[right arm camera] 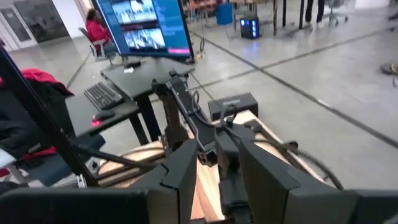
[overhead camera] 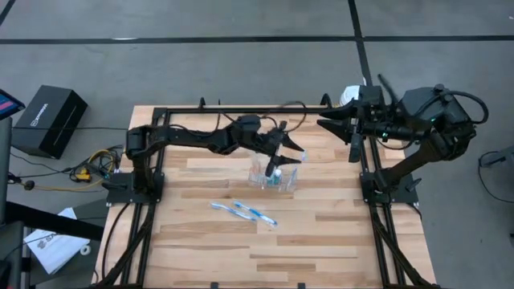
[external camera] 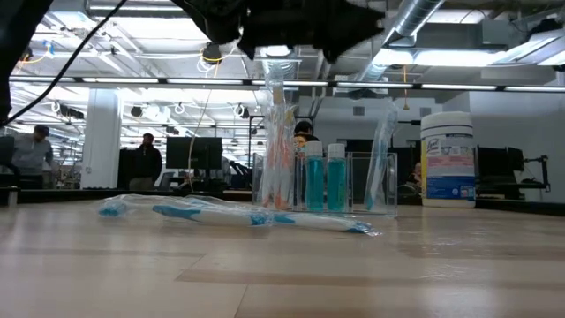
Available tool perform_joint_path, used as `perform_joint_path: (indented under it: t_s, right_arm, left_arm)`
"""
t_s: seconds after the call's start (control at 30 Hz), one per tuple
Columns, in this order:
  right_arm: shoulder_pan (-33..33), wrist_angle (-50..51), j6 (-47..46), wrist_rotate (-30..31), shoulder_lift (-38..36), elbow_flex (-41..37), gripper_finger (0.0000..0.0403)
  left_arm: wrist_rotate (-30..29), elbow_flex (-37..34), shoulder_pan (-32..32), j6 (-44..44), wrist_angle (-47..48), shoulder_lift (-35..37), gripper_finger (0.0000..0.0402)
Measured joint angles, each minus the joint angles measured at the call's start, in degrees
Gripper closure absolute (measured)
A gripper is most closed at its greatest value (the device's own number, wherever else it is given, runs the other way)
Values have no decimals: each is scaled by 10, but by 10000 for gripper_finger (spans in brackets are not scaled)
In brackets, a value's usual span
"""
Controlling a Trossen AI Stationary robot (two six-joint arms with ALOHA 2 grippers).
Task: Pick & Place toothbrushing station
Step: Put the left blue toothbrush into the transparent organizer
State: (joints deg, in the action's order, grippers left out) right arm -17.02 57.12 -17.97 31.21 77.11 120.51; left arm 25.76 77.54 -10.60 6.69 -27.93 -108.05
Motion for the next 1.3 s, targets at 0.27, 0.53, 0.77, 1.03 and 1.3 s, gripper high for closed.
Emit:
perform_joint_path:
  t_s: [0.27,0.53,0.77,1.03,1.3]
  right_arm:
    - [6,-48,52,2,-10,1,290]
    - [13,-111,117,2,-5,1,290]
    - [17,-113,137,-12,28,0,290]
    - [17,-131,165,-42,29,0,290]
    - [24,-162,201,-66,25,0,290]
  left_arm:
    - [-28,7,-46,-50,-31,125,242]
    - [-46,3,-94,-177,7,279,257]
    - [-134,3,-96,-97,330,415,259]
    - [-239,3,-95,-65,617,537,257]
    - [-222,-73,-27,-59,795,543,257]
